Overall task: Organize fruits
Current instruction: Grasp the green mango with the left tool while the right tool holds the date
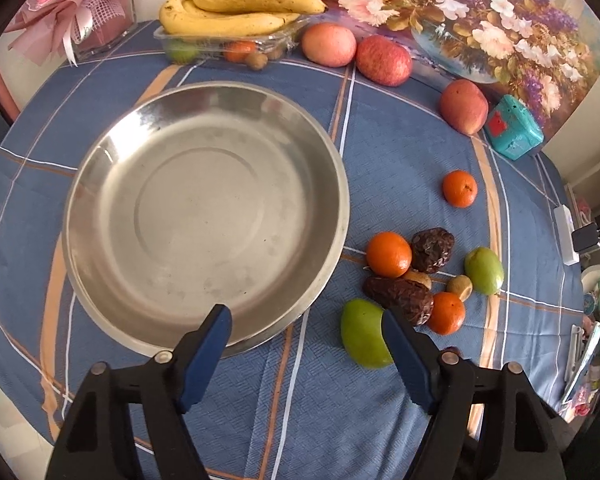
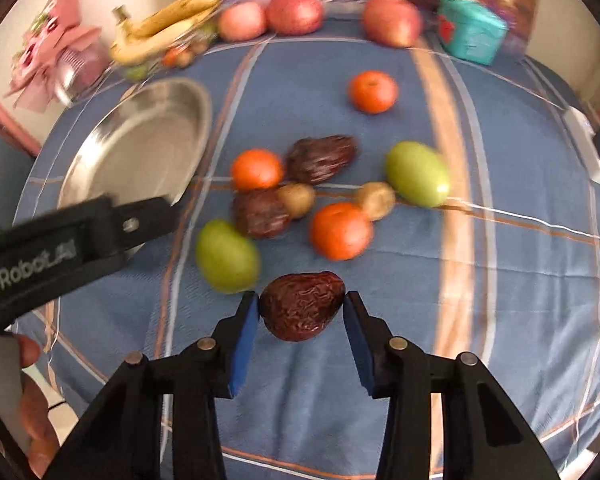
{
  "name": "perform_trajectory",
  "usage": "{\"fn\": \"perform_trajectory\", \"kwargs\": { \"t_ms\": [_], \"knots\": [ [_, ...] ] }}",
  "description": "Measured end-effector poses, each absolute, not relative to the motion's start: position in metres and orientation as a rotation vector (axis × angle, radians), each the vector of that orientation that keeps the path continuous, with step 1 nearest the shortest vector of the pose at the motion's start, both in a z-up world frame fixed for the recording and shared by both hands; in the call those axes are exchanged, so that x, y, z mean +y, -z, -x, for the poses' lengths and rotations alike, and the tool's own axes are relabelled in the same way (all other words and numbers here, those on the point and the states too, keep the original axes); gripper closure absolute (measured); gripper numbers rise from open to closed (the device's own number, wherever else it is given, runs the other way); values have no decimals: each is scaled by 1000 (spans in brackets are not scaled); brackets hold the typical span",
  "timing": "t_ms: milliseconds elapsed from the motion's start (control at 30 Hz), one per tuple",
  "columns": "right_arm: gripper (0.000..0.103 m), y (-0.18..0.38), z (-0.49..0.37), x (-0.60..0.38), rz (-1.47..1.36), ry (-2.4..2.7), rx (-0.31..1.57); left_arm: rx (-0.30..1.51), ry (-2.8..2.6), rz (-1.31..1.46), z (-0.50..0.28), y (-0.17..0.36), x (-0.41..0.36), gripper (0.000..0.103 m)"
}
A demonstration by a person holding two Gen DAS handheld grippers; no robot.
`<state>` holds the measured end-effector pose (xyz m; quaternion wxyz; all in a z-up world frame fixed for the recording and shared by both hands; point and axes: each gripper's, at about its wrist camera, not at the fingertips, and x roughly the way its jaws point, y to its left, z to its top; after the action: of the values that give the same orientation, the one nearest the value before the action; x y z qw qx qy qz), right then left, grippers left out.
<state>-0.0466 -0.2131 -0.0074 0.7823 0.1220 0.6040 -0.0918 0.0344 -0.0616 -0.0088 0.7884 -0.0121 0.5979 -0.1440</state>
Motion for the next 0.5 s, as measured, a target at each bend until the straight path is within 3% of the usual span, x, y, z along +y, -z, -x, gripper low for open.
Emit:
{"fn": "perform_trajectory", "kwargs": {
  "t_ms": [200, 500],
  "knots": [
    [58, 0, 59, -247, -326, 323, 1269, 1296, 360, -11, -28, 9, -76, 25],
    [58, -6, 73, -278, -446, 383, 1239, 1335, 420, -112, -16, 22, -106, 45]
  ]
}}
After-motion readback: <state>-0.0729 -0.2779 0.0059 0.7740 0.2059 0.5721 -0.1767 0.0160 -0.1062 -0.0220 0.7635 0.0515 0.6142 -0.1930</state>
